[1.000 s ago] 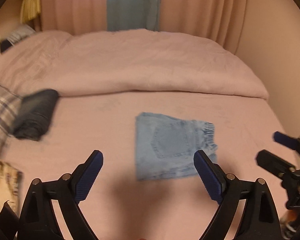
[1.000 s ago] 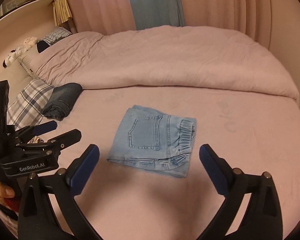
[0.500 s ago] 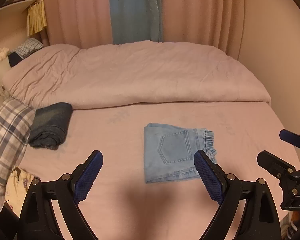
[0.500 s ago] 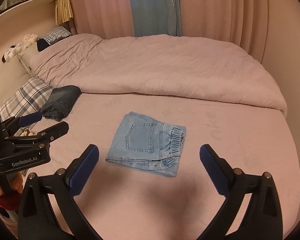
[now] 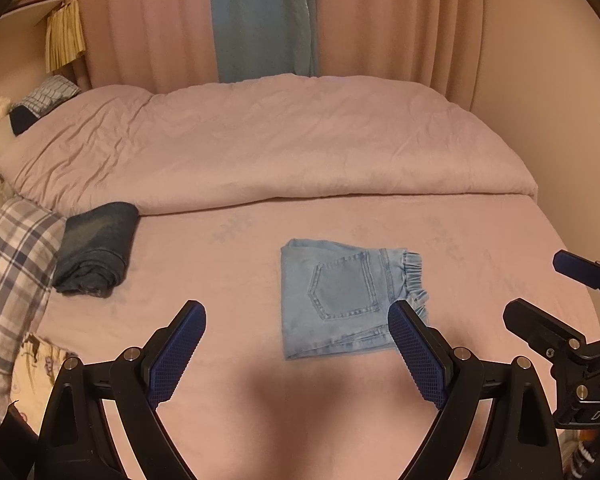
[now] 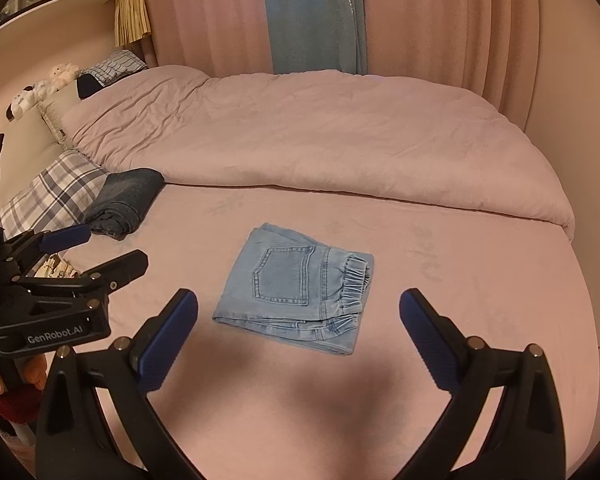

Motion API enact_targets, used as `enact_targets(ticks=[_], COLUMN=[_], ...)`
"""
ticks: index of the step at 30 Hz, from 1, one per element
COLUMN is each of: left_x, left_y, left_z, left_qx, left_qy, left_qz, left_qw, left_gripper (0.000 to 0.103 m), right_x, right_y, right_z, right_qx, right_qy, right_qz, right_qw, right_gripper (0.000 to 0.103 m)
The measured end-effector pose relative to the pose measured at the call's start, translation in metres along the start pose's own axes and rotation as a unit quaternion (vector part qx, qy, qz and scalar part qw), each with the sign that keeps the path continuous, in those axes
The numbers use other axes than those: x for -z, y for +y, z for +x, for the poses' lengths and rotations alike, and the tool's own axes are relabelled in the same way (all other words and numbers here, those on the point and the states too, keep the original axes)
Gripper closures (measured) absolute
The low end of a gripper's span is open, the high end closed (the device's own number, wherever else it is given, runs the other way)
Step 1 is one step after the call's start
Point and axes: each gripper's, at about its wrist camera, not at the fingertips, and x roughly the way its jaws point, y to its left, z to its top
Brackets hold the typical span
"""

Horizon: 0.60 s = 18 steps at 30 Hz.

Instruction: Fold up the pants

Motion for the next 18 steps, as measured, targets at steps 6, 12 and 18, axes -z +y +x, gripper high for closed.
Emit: enact_targets(ticks=[6,12,18], left_x=[0.0018,0.0009,0.0003], left_y=[-0.0013,0.0021,0.0049], left_z=[-0.0003,0.0002,0.0017], left_qx=[0.002,0.003,0.003], left_qy=[0.002,0.005,0.007], left_qz=[-0.003,-0.003,-0.003], left_qw=[1.0,1.0,1.0], left_gripper=[0.011,0.011,0.011], right_x=[0.0005,0.0011,0.0021], right_y=[-0.0001,0.001,0.0023], right_z=[0.0009,0.0015,0.0038], right_qx=[0.004,0.003,0.0], right_qy=[0.001,0.003,0.005], right_qz=[0.0,0.002,0.0], right_qw=[1.0,1.0,1.0], right_gripper=[0.001,0.001,0.001])
